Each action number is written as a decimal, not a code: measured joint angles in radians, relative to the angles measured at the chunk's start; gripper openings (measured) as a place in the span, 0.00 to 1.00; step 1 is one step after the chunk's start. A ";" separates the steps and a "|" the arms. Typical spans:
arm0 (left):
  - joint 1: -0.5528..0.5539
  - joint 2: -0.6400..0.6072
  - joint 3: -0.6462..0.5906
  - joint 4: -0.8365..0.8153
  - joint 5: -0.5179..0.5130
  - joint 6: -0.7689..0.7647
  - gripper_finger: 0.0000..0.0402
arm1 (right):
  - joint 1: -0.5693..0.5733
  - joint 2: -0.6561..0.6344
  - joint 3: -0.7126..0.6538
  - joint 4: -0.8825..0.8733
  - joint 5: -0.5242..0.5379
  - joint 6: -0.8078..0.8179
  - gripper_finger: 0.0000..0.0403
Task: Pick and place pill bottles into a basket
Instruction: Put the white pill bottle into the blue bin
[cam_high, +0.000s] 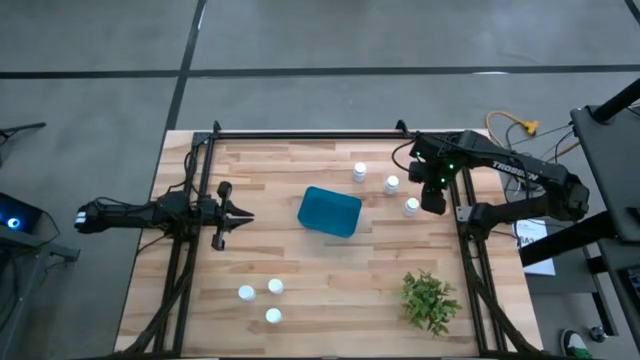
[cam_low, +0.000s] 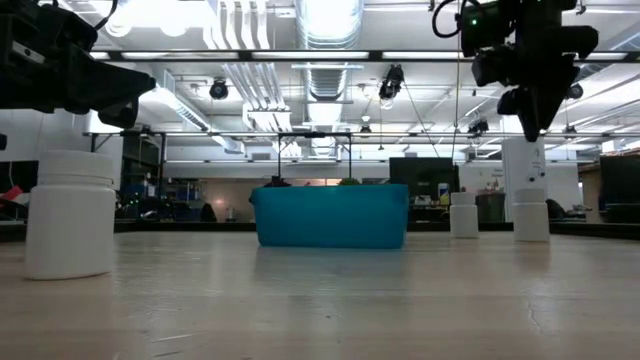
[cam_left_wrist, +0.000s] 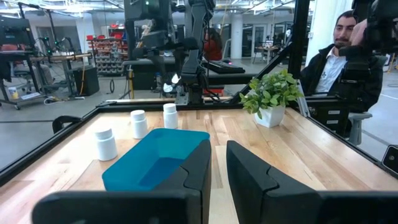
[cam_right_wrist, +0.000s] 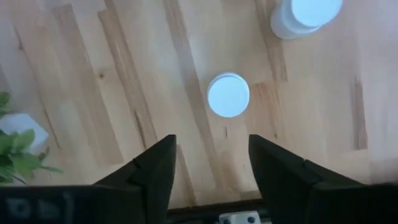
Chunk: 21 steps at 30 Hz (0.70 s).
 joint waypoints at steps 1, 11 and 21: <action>0.000 0.000 0.000 0.000 0.000 0.000 0.08 | 0.000 0.000 -0.005 0.009 -0.001 -0.035 0.50; 0.000 0.000 0.000 0.000 0.000 0.000 0.08 | 0.002 0.000 -0.036 0.064 0.011 -0.309 0.56; 0.000 0.000 0.000 0.000 0.000 0.000 0.08 | 0.002 -0.001 -0.091 0.141 0.100 -0.404 0.56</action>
